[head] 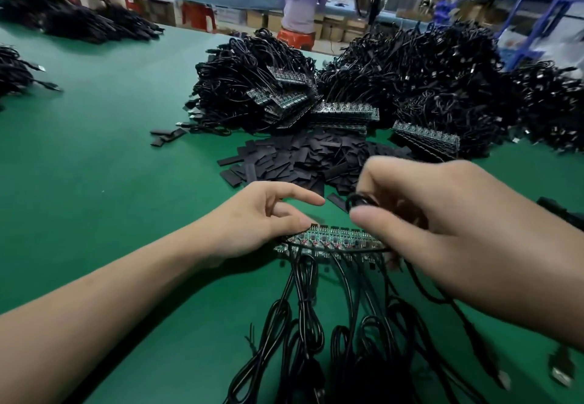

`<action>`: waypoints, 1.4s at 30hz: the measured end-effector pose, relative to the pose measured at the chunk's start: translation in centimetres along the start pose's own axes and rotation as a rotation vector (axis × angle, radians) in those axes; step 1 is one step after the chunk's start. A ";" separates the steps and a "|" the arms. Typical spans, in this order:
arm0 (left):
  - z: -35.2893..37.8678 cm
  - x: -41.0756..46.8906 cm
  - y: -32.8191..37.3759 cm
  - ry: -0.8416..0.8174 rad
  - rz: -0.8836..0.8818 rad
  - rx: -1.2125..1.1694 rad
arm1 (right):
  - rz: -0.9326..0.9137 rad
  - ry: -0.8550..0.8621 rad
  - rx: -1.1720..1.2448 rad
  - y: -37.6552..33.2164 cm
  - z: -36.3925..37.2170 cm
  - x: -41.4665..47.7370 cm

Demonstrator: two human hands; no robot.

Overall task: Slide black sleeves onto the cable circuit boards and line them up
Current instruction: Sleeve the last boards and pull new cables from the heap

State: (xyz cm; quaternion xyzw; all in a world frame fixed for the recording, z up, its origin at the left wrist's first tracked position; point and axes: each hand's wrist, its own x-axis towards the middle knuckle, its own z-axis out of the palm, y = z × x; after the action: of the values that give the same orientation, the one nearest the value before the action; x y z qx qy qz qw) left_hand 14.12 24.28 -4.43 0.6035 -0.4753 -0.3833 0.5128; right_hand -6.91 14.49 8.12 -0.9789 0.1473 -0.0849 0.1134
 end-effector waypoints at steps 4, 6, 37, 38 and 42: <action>0.5 0.2 -0.4 0.031 0.037 0.027 | 0.047 -0.015 0.396 -1.6 0.3 1.0; 0.5 0.3 -0.4 0.083 0.031 0.111 | 0.074 -0.109 0.599 -3.1 1.7 1.1; 2.6 -0.3 1.0 0.122 0.032 0.098 | 0.169 0.108 0.532 5.4 9.8 2.8; 2.6 -0.3 1.0 0.118 0.040 0.059 | 0.151 0.106 0.538 5.5 9.7 2.8; 2.6 -0.3 1.2 0.086 0.043 -0.078 | 0.114 0.077 0.635 5.9 9.5 2.9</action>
State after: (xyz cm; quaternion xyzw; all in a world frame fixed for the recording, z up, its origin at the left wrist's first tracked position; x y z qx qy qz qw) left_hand 11.37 23.90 -3.73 0.5886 -0.4506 -0.3640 0.5640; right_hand -3.86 9.98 -2.08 -0.8808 0.1721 -0.1572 0.4122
